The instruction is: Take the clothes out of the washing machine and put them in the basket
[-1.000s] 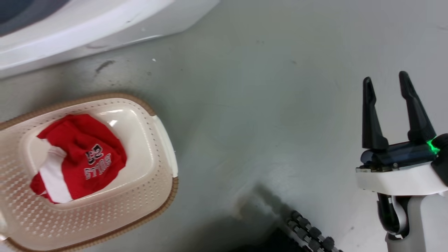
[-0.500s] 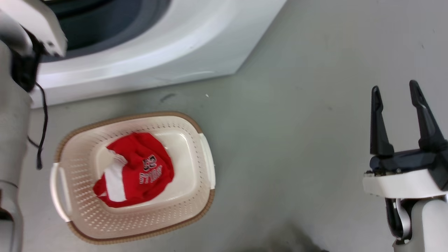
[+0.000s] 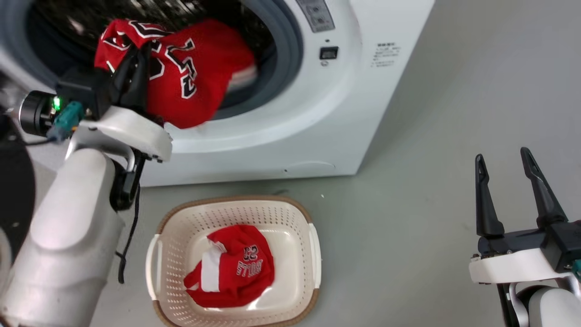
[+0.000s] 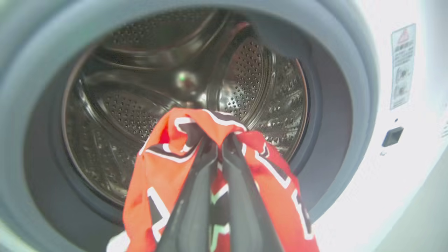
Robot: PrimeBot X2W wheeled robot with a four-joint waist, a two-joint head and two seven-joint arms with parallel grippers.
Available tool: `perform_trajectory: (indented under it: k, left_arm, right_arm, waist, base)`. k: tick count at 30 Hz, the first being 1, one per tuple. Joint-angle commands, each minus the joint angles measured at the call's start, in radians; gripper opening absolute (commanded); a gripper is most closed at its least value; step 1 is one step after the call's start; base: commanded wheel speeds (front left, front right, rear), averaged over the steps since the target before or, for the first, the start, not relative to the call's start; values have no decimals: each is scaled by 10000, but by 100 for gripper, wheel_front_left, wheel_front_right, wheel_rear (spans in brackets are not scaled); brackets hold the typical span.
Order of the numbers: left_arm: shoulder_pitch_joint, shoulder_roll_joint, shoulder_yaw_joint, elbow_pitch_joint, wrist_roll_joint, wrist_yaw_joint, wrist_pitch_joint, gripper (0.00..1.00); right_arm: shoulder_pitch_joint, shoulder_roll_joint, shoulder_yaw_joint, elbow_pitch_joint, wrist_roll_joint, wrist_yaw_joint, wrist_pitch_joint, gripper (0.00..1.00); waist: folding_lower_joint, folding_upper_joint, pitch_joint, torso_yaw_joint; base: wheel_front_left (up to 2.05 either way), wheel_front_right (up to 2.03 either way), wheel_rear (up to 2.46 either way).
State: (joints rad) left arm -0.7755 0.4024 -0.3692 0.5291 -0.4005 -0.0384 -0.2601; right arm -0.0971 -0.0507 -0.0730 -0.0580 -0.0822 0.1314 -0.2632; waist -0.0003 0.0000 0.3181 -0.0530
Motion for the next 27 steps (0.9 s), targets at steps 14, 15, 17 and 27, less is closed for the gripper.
perform_trajectory:
  k: [14,15,17,27]
  left_arm:
    - [3564,147,311,-3989,278,744,255,0]
    - [3836,172,264,-4129,246,759,355,0]
    - [4302,219,205,-4346,177,827,492,0]
    - [5546,137,-489,-3538,-5,497,775,0]
  right_arm:
    - [580,12,40,226,176,-14,-24,100]
    - [596,12,22,236,182,-14,-24,100]
    - [593,12,-1,249,198,-14,-24,100]
    - [362,10,111,259,97,-14,-24,100]
  waist:
    - [3,0,-1371,575]
    - [3,0,-1378,578]
    - [3,0,-1349,578]
    - [3,0,-790,457]
  base:
    - [0,0,0]
    - [0,0,0]
    - [0,0,0]
    - [0,0,0]
